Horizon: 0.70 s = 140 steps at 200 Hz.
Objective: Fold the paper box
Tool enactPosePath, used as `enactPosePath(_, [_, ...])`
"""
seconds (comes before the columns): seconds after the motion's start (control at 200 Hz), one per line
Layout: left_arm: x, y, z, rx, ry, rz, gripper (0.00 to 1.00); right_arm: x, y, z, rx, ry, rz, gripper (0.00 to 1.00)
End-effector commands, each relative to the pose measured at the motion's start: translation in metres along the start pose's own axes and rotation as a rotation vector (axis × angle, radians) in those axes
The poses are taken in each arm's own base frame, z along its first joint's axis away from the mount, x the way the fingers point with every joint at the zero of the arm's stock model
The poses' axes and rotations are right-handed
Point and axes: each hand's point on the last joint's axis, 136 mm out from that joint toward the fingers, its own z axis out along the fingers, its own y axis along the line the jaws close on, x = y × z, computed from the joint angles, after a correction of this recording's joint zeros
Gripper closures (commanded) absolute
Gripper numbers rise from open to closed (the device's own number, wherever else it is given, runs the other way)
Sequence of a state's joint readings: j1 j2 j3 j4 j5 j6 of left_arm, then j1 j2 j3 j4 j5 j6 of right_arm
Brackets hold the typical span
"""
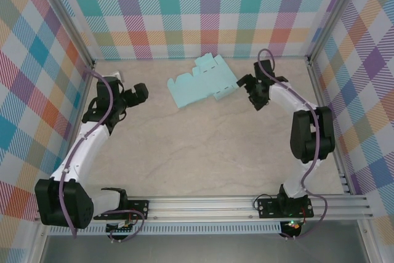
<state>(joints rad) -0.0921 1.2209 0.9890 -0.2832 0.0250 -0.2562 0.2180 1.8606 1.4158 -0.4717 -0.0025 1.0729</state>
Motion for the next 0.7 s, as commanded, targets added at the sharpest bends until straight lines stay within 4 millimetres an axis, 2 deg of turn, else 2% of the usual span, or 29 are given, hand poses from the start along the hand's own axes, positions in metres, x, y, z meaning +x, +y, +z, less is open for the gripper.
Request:
enactPosePath(0.0, [0.035, -0.010, 0.009, 0.069, 0.161, 0.051, 0.00, 0.022, 0.000, 0.011, 0.090, 0.077, 0.183, 0.00])
enactPosePath(0.09, [0.045, -0.012, 0.016, 0.091, 0.200, 0.063, 0.00, 0.031, 0.012, 0.030, 0.096, 0.108, 0.228, 0.00])
enactPosePath(0.175, [0.047, -0.016, 0.019, 0.104, 0.237, 0.084, 0.00, 0.034, 0.022, 0.044, 0.130, 0.108, 0.221, 0.00])
enactPosePath(0.365, [0.052, -0.011, 0.025, 0.085, 0.252, 0.110, 0.00, 0.024, 0.038, 0.066, 0.113, 0.092, 0.217, 0.17])
enactPosePath(0.44, [0.049, -0.011, 0.025, 0.078, 0.250, 0.112, 0.00, 0.021, 0.038, 0.071, 0.118, 0.084, 0.207, 0.30])
enactPosePath(0.55, [0.054, -0.004, 0.025, 0.045, 0.246, 0.104, 0.00, 0.022, 0.037, 0.079, 0.099, 0.114, 0.206, 0.62])
enactPosePath(0.64, [0.048, -0.007, 0.023, 0.061, 0.233, 0.116, 0.00, 0.018, 0.038, 0.076, 0.090, 0.107, 0.170, 0.83])
enactPosePath(0.695, [0.046, -0.007, 0.022, 0.052, 0.227, 0.122, 0.00, 0.016, 0.038, 0.074, 0.087, 0.107, 0.138, 0.92])
